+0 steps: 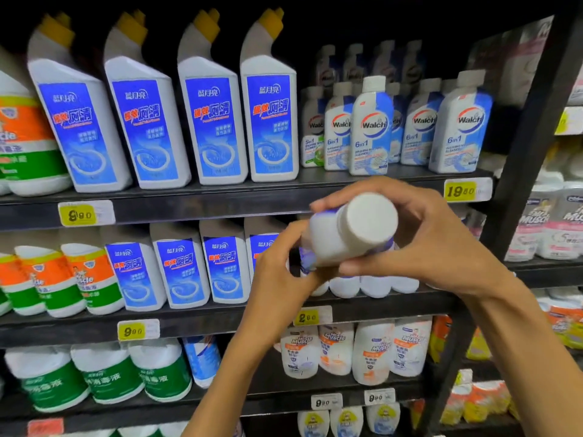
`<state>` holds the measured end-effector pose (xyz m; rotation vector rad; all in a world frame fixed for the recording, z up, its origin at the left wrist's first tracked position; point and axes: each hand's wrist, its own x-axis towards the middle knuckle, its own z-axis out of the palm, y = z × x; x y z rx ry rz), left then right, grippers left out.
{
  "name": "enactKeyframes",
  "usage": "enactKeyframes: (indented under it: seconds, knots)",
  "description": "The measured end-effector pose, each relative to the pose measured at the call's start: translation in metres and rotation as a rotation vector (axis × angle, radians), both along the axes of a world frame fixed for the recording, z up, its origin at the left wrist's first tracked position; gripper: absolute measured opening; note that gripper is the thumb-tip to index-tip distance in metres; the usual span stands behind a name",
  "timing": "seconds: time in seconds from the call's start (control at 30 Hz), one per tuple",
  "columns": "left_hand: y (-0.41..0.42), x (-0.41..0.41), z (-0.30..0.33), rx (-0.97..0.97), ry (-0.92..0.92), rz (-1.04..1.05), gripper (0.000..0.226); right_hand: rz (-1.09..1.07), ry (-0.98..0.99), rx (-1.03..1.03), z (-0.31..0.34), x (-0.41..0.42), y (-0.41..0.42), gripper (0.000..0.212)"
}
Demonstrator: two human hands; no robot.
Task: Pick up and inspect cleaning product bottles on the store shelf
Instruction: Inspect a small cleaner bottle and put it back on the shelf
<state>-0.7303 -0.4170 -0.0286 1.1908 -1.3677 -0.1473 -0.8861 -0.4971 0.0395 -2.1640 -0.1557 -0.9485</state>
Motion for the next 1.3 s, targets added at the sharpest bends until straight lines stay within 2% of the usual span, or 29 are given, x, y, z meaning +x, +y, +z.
enactKeyframes:
  seconds: [0.1, 0.17, 0.23, 0.3, 0.37, 0.43, 0.5, 0.53, 0.57, 0.63, 0.7, 0.73, 0.77, 0.83, 0.9, 0.97, 1.0, 1.07, 1.17, 1.27, 1.3]
  knots:
    - [0.001, 0.003, -0.002, 0.138, 0.144, -0.26, 0.05, 0.079, -0.028, 0.162, 0.004, 0.003, -0.013, 0.057]
    - [0.001, -0.001, -0.005, 0.233, 0.296, -0.453, 0.058, 0.273, -0.055, 0.416, 0.001, 0.009, -0.02, 0.066]
    - [-0.002, -0.01, -0.008, 0.288, 0.395, -0.522, 0.062, 0.356, -0.084, 0.673, 0.0, 0.016, -0.027, 0.065]
    - [-0.006, -0.024, -0.009, 0.296, 0.451, -0.477, 0.055, 0.286, -0.109, 0.809, 0.001, 0.02, -0.032, 0.05]
    - [-0.012, -0.036, -0.006, 0.235, 0.42, -0.381, 0.048, 0.101, -0.148, 0.827, 0.003, 0.024, -0.035, 0.032]
    - [-0.019, -0.045, -0.004, 0.172, 0.296, -0.274, 0.047, -0.031, -0.171, 0.837, 0.006, 0.028, -0.035, 0.032]
    - [-0.024, -0.049, 0.0, 0.177, 0.321, -0.193, 0.047, -0.092, -0.137, 0.781, 0.008, 0.03, -0.035, 0.029]
    - [-0.025, -0.047, 0.002, 0.199, 0.418, -0.246, 0.049, -0.099, -0.108, 0.753, 0.01, 0.029, -0.036, 0.029]
    - [-0.027, -0.043, 0.004, 0.217, 0.572, -0.395, 0.054, -0.099, -0.085, 0.738, 0.011, 0.027, -0.038, 0.031]
    - [-0.026, -0.036, 0.008, 0.247, 0.859, -0.796, 0.064, -0.081, -0.057, 0.753, 0.011, 0.023, -0.044, 0.043]
    - [-0.027, -0.035, 0.01, 0.301, 0.969, -1.024, 0.069, 0.011, -0.045, 0.835, 0.009, 0.026, -0.048, 0.041]
    - [-0.029, -0.037, 0.011, 0.317, 0.983, -1.075, 0.072, 0.094, -0.053, 0.893, 0.009, 0.029, -0.049, 0.037]
    - [-0.033, -0.039, 0.01, 0.325, 0.973, -1.07, 0.075, 0.173, -0.072, 0.945, 0.011, 0.032, -0.049, 0.034]
    - [-0.039, -0.036, 0.003, 0.274, 0.828, -0.8, 0.072, 0.23, -0.114, 0.939, 0.018, 0.034, -0.05, 0.029]
    - [-0.042, -0.025, -0.001, 0.18, 0.623, -0.398, 0.06, 0.084, -0.151, 0.796, 0.025, 0.03, -0.051, 0.026]
    - [-0.043, -0.021, 0.003, 0.107, 0.487, -0.241, 0.053, -0.161, -0.164, 0.606, 0.029, 0.028, -0.051, 0.026]
    - [-0.044, -0.023, 0.006, 0.095, 0.447, -0.231, 0.052, -0.234, -0.164, 0.551, 0.029, 0.03, -0.05, 0.028]
    - [-0.051, -0.029, 0.007, 0.137, 0.389, -0.193, 0.059, -0.247, -0.144, 0.544, 0.03, 0.035, -0.05, 0.035]
    - [-0.06, -0.031, 0.013, 0.213, 0.447, -0.174, 0.068, -0.003, -0.075, 0.636, 0.035, 0.037, -0.057, 0.035]
    - [-0.062, -0.017, 0.025, 0.234, 0.71, -0.457, 0.057, 0.129, -0.028, 0.65, 0.036, 0.037, -0.075, 0.032]
    - [-0.062, -0.015, 0.029, 0.233, 0.744, -0.565, 0.056, 0.155, -0.02, 0.639, 0.035, 0.039, -0.08, 0.032]
